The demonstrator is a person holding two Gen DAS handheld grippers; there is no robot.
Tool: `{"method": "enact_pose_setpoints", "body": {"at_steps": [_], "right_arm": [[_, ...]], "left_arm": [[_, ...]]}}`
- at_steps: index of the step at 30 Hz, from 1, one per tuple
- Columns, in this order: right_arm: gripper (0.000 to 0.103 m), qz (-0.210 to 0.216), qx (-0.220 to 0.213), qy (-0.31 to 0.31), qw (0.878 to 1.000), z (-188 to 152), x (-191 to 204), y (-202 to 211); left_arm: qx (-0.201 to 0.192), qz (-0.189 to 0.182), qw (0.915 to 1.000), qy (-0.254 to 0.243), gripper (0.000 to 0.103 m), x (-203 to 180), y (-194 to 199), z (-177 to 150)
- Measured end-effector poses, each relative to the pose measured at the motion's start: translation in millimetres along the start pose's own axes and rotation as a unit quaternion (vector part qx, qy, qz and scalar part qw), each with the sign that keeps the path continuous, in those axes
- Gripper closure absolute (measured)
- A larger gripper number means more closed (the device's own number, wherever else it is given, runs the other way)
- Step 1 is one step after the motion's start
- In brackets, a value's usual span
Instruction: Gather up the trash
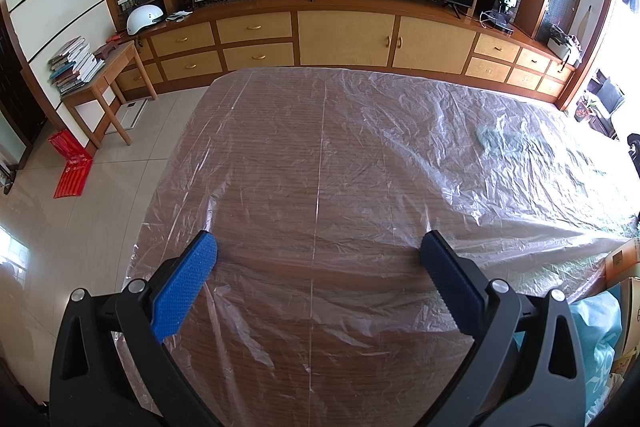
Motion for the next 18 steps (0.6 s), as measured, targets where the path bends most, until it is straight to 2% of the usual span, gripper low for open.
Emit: {"method": "enact_pose_setpoints", "body": {"at_steps": [13, 18], "right_arm": [[0.004, -0.001, 0.000, 0.000, 1.000, 0.2, -0.8, -1.9], [0.004, -0.007, 0.036, -0.008, 0.999, -4.7, 0.5, 7.2]], "left_arm": [[0.001, 0.003, 1.0000, 0.004, 0.001, -4.2, 3.8, -6.4], [0.028, 0.006, 0.9995, 0.014, 0.001, -3.1, 6.4, 2.2]]}}
Point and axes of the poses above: each gripper's, at about its wrist camera, not at the fingertips, and y roughly against the way its jaws point, x to its left, z to its top, the point moved 7 cm from there along -y, roughly the way its jaws point, and after that the axes turned 1 degree about -x, right-handed, at the moved point
